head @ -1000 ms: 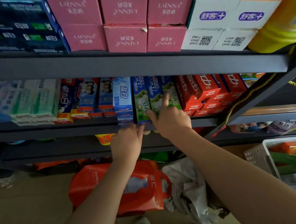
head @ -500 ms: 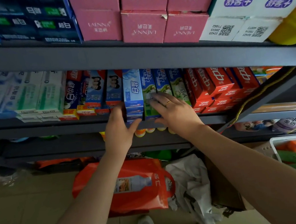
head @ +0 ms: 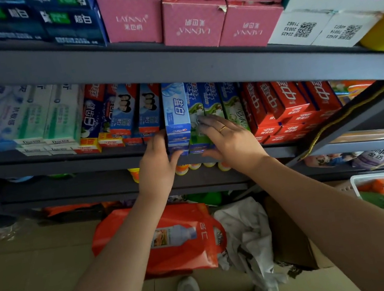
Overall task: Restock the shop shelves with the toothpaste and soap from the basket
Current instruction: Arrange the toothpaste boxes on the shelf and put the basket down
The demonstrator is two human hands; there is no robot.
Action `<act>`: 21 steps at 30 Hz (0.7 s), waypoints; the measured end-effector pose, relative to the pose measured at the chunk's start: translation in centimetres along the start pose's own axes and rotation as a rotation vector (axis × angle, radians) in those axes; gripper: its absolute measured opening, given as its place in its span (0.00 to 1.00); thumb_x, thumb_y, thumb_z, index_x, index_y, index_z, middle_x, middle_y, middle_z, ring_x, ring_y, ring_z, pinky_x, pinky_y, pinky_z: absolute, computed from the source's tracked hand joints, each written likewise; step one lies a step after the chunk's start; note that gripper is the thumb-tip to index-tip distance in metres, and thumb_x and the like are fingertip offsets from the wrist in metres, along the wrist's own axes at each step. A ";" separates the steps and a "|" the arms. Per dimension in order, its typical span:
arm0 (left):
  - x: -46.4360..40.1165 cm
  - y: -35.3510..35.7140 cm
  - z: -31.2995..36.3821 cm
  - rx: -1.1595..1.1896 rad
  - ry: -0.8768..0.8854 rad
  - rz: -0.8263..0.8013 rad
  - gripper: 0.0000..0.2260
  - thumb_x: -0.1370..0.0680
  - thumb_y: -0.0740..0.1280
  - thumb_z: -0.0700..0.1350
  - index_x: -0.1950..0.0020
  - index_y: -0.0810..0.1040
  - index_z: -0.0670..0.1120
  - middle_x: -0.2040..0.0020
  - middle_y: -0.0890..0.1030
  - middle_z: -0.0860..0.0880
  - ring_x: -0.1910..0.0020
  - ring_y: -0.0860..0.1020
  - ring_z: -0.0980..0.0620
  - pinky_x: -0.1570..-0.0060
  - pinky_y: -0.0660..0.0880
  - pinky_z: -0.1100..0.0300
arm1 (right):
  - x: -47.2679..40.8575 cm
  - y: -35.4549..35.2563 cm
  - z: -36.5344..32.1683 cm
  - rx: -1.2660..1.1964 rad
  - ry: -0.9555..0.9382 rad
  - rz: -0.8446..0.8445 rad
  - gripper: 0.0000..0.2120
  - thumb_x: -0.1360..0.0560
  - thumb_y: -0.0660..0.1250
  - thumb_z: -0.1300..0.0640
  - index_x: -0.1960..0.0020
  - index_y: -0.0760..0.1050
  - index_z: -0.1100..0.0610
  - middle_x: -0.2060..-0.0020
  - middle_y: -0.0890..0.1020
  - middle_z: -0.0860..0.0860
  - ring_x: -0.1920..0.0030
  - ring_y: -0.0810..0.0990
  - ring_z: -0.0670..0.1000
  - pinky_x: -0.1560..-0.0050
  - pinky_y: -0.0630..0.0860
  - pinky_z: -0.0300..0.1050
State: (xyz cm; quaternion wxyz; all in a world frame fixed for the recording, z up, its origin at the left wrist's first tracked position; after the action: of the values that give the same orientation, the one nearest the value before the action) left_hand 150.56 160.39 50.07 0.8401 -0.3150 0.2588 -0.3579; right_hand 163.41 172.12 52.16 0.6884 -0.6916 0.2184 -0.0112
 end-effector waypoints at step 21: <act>8.5 5.1 7.1 -0.139 0.129 -0.642 0.06 0.25 0.65 0.47 0.52 0.76 0.45 0.56 0.83 0.47 0.56 0.80 0.45 0.60 0.75 0.54 | 19.1 -2.2 2.6 -0.133 0.532 -0.009 0.13 0.29 0.58 0.55 0.48 0.76 0.58 0.52 0.80 0.55 0.51 0.76 0.56 0.54 0.77 0.51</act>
State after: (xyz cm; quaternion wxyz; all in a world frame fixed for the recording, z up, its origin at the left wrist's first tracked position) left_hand 162.71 159.12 49.42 0.6428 -0.4136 0.2226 -0.6052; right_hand 182.12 168.46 48.69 0.5597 -0.7090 0.3889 -0.1811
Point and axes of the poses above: each hand's wrist, its own x-axis away from the middle knuckle, its own y-axis out of the palm, z = x × y, the point moved 2 cm from there along -x, towards the middle knuckle
